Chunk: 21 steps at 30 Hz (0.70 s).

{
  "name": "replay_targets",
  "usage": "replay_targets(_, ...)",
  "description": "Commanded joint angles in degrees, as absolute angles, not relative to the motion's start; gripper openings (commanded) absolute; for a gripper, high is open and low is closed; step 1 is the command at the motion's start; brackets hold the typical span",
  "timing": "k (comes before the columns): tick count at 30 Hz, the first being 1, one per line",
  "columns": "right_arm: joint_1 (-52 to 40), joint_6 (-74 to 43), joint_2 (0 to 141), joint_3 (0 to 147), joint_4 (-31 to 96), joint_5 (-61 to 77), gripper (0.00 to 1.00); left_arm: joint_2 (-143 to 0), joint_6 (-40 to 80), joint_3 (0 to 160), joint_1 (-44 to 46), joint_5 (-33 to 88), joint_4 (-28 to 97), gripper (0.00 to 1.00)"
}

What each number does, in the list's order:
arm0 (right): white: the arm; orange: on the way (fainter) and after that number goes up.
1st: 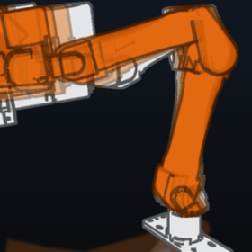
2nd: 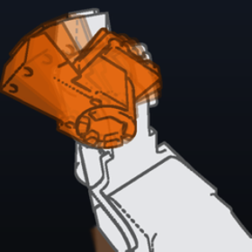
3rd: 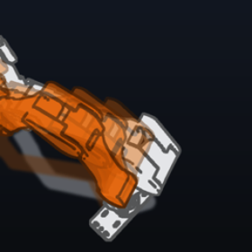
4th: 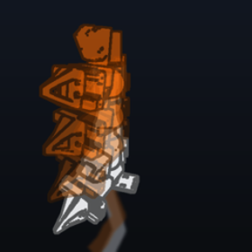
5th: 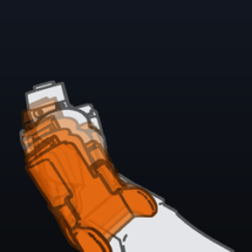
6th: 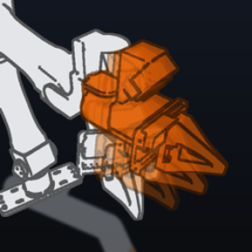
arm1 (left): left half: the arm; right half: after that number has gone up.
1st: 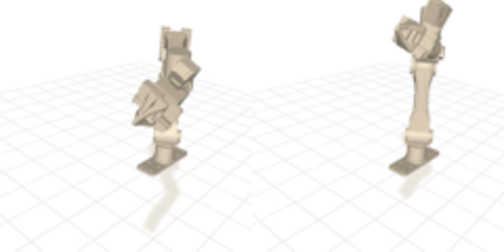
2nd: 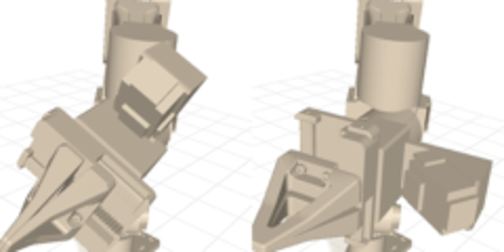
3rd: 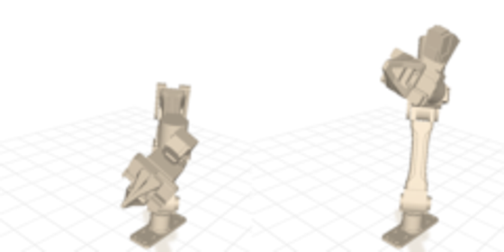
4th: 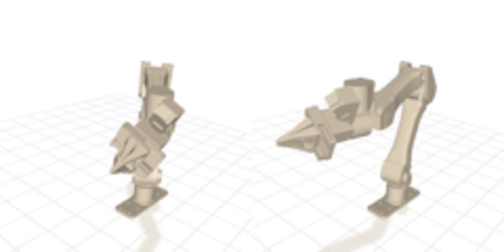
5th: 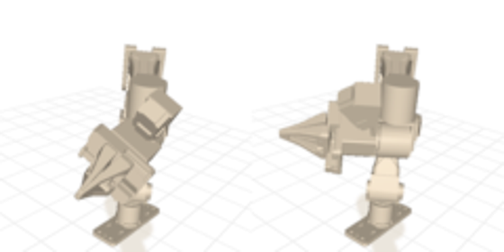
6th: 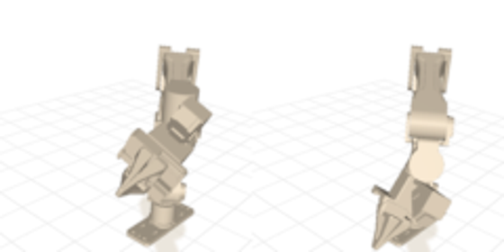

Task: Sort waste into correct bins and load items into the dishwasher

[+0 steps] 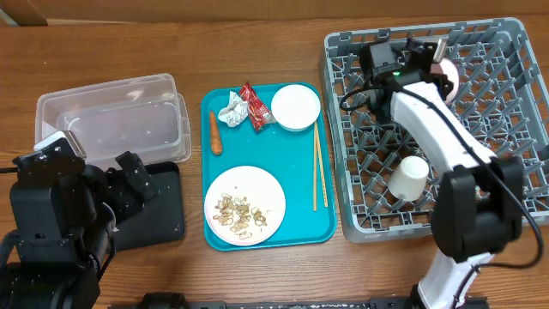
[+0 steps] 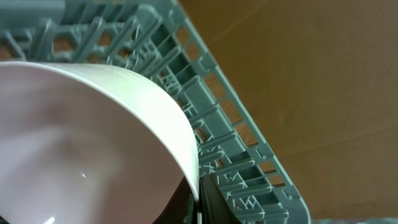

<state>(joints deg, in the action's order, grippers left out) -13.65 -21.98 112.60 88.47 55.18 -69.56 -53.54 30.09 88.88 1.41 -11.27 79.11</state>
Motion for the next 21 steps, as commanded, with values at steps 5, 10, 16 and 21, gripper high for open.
replay_targets(5, -15.0, -20.51, 115.44, 89.62, 55.11, -74.22, 0.04, -53.6, 30.87, 89.3, 1.52, -12.21, 79.09, 1.0)
replay_targets(10, -15.42, -18.04, 115.44, 89.65, 52.97, -75.5, 0.04, -53.6, 30.87, 89.3, 1.52, -12.21, 79.11, 1.0)
replay_targets(16, -16.19, -13.34, 115.44, 89.65, 49.71, -77.34, 0.04, -53.6, 30.87, 89.3, 1.52, -12.21, 79.11, 1.0)
replay_targets(21, -16.56, -13.23, 115.44, 89.62, 49.3, -77.3, 0.04, -53.6, 30.87, 89.3, 1.52, -12.21, 79.09, 1.0)
